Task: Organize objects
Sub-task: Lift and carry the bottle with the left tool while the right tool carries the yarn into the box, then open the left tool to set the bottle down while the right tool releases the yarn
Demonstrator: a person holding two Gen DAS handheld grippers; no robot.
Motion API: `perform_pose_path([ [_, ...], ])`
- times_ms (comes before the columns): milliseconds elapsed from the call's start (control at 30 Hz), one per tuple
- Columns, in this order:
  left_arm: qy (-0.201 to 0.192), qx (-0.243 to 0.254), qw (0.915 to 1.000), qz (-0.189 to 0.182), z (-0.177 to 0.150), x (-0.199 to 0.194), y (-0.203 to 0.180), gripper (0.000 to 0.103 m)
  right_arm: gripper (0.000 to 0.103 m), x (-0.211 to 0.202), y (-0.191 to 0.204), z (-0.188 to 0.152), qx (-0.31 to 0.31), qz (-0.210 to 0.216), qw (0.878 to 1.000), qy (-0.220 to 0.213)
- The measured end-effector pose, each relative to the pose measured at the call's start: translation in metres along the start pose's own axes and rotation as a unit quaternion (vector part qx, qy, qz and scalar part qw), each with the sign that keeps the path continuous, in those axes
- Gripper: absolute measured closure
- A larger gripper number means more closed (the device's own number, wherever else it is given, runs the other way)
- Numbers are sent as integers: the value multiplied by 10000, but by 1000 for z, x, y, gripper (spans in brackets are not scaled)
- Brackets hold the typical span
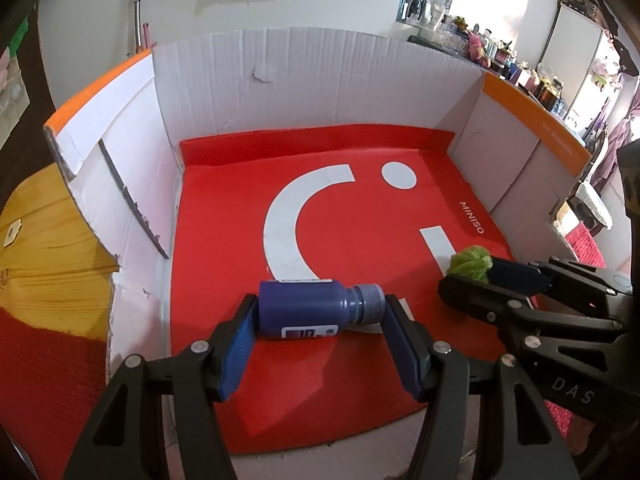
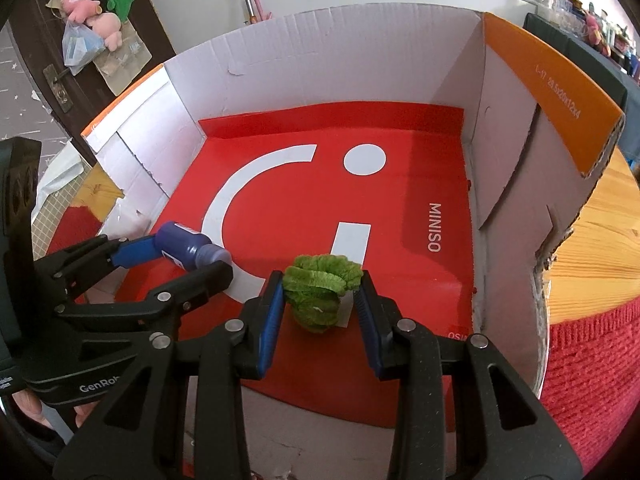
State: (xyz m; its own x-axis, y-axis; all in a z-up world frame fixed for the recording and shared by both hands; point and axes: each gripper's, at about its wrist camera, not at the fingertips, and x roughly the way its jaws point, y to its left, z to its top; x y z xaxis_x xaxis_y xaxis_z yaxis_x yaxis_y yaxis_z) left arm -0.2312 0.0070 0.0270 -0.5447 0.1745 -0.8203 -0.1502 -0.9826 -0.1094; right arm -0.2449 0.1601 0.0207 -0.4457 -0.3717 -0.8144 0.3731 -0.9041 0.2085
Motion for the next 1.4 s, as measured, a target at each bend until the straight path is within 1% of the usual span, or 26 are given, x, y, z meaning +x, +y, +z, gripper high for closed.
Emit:
perform_pose_path([
  [733, -39, -2, 10000, 0, 0, 0, 2, 39, 68, -2, 1, 0, 50, 20, 10000, -75],
  [800, -60, 22, 10000, 3, 1, 0, 2, 38, 67, -3, 1, 0, 63, 9, 9999, -90],
  [900, -76, 37, 10000, 12, 1, -1, 1, 38, 65, -5, 1, 0, 77, 1, 9999, -120],
  [1133, -199, 52, 9998, 56, 1, -12, -1, 37, 56, -14, 1, 0, 71, -5, 9997, -242],
  [1267, -293, 90, 9995, 119, -1, -19, -5, 33, 54, -21, 1, -1, 91, 6, 9994, -323],
  [1400, -373, 82, 9992, 113, -3, -26, -6, 31, 52, -29, 2, -4, 97, 0, 9991, -408],
])
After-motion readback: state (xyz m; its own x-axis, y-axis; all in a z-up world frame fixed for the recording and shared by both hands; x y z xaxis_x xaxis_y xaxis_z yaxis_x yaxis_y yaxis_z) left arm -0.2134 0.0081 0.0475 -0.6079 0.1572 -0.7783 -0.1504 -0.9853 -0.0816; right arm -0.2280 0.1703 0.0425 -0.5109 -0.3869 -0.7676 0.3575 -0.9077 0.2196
